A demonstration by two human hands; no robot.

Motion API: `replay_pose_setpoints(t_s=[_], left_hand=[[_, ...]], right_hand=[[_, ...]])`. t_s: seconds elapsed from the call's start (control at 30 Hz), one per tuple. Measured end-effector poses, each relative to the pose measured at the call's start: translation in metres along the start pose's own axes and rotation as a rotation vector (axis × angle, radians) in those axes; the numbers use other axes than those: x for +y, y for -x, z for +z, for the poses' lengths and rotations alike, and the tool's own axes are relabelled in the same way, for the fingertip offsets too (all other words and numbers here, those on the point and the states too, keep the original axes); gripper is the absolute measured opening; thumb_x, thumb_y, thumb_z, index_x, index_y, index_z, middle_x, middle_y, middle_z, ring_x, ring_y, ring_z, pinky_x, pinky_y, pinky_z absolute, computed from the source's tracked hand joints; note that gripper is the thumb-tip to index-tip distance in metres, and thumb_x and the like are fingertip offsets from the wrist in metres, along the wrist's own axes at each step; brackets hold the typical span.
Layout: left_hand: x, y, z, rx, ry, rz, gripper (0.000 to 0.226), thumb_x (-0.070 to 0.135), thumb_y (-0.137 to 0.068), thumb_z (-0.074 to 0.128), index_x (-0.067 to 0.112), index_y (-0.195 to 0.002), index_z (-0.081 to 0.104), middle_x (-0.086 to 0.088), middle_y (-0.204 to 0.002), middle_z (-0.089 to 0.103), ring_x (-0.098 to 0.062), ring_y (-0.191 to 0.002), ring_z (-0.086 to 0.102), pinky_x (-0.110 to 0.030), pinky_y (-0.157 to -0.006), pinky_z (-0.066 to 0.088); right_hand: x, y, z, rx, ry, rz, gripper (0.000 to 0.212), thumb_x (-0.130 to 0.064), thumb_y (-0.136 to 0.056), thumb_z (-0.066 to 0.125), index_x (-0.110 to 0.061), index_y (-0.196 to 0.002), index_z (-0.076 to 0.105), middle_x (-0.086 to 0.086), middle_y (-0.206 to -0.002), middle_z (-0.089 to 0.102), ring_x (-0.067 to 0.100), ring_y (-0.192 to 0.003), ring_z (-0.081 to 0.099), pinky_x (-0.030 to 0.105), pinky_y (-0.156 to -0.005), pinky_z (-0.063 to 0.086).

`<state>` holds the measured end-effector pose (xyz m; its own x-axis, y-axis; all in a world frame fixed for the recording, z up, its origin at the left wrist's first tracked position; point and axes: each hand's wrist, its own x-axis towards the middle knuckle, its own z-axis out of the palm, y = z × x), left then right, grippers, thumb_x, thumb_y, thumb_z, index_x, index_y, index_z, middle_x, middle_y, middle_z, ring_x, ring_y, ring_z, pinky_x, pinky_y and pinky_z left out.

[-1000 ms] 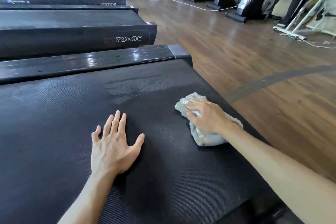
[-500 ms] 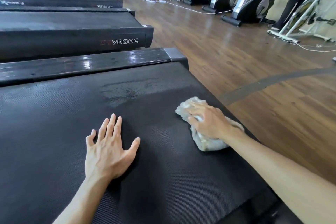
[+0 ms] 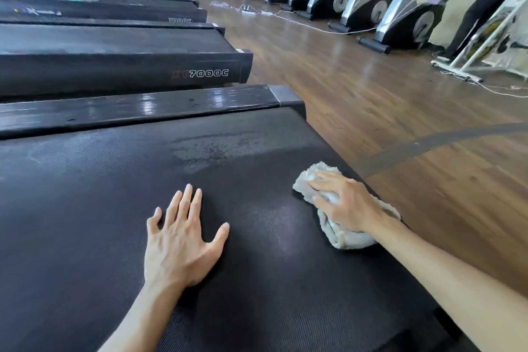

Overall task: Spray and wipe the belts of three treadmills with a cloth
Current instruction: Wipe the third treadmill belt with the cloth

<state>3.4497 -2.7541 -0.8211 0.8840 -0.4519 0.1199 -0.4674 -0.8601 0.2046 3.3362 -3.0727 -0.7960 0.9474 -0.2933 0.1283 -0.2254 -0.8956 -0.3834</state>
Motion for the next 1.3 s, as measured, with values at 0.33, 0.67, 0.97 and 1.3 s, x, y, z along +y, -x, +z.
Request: replay_pose_setpoints(t_s=[0.33,0.67,0.97,1.3], left_hand=[[-0.001,-0.003,0.002,-0.014,-0.025,0.004,0.097,0.079,-0.082,0.007,0.026,-0.163,0.009,0.010,-0.170,-0.002,-0.007,-0.156,-0.005,-0.043,-0.124,0.006],[-0.003,-0.002,0.006,0.007,-0.012,0.011,0.098,0.079,-0.082,0.007,0.024,-0.163,0.012,0.009,-0.170,0.000,-0.008,-0.156,-0.002,-0.044,-0.124,0.005],[-0.002,-0.003,0.002,-0.006,-0.022,0.011,0.099,0.080,-0.081,0.005,0.026,-0.163,0.010,0.010,-0.170,-0.003,-0.007,-0.156,-0.004,-0.042,-0.124,0.006],[-0.002,-0.004,0.002,-0.014,-0.036,0.001,0.099,0.080,-0.079,0.004,0.026,-0.163,0.009,0.010,-0.170,-0.003,-0.007,-0.155,-0.005,-0.042,-0.124,0.005]], right_hand=[[-0.033,-0.095,0.031,-0.006,0.153,0.071,0.045,-0.057,-0.098,0.028,-0.039,-0.119,0.063,-0.013,-0.131,0.060,0.019,-0.130,0.047,0.036,-0.100,0.041],[0.012,-0.058,0.007,0.115,0.234,0.179,0.038,-0.046,-0.097,0.026,-0.035,-0.110,0.059,-0.012,-0.116,0.063,0.022,-0.125,0.051,0.036,-0.096,0.040],[-0.040,-0.034,0.023,-0.130,0.047,-0.167,0.038,-0.045,-0.102,0.046,-0.035,-0.135,0.064,-0.020,-0.147,0.050,0.006,-0.146,0.033,0.034,-0.120,0.030],[-0.022,-0.104,0.027,0.015,0.133,0.168,0.051,-0.052,-0.101,0.024,-0.032,-0.127,0.063,-0.007,-0.136,0.060,0.016,-0.133,0.044,0.038,-0.114,0.031]])
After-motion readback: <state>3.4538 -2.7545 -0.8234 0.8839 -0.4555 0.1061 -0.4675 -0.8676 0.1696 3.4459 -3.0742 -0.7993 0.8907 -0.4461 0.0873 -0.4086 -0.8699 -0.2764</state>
